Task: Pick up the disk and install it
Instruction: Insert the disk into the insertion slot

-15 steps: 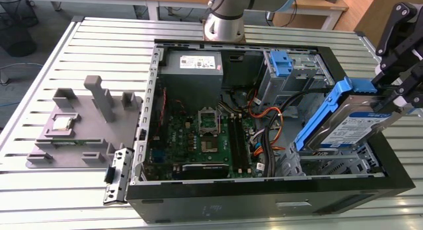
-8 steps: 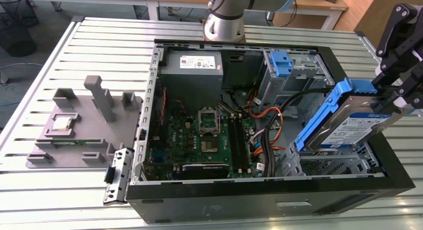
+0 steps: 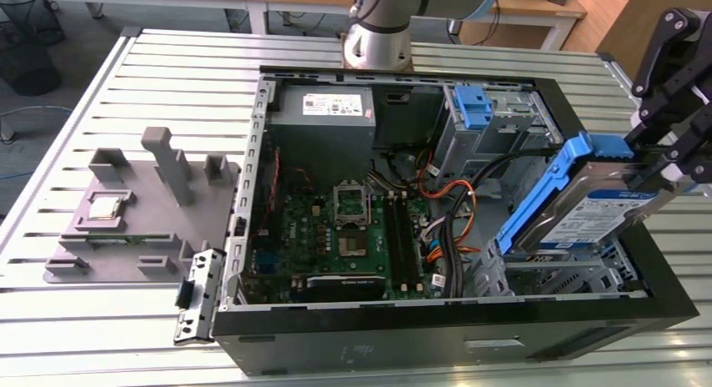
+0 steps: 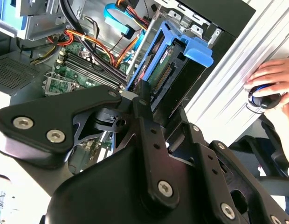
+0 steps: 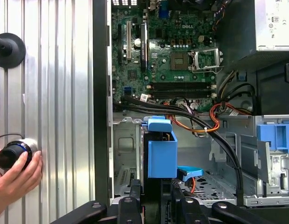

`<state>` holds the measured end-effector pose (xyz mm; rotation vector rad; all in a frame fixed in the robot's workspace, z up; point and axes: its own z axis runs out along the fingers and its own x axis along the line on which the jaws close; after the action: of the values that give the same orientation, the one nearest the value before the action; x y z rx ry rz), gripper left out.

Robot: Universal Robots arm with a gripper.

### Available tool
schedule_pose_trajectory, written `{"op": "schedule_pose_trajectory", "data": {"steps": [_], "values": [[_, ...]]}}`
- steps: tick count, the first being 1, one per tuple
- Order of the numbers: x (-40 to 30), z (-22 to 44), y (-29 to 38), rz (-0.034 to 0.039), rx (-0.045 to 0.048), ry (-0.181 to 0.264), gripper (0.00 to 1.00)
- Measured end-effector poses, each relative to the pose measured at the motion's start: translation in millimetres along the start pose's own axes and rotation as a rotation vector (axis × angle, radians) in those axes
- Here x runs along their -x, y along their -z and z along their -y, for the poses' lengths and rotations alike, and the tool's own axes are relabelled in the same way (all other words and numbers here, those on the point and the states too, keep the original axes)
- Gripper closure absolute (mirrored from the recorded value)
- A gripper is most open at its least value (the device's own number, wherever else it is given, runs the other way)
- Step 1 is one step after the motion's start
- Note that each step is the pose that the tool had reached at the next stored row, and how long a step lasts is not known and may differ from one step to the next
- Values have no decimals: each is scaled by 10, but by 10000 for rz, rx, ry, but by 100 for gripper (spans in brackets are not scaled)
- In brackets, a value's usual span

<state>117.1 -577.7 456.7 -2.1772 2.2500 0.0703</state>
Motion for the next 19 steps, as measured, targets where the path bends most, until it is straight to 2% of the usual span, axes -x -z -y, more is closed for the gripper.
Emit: {"op": "schedule_pose_trajectory", "data": {"steps": [19], "values": [[24,24,-45,-1,0,0,65]]}}
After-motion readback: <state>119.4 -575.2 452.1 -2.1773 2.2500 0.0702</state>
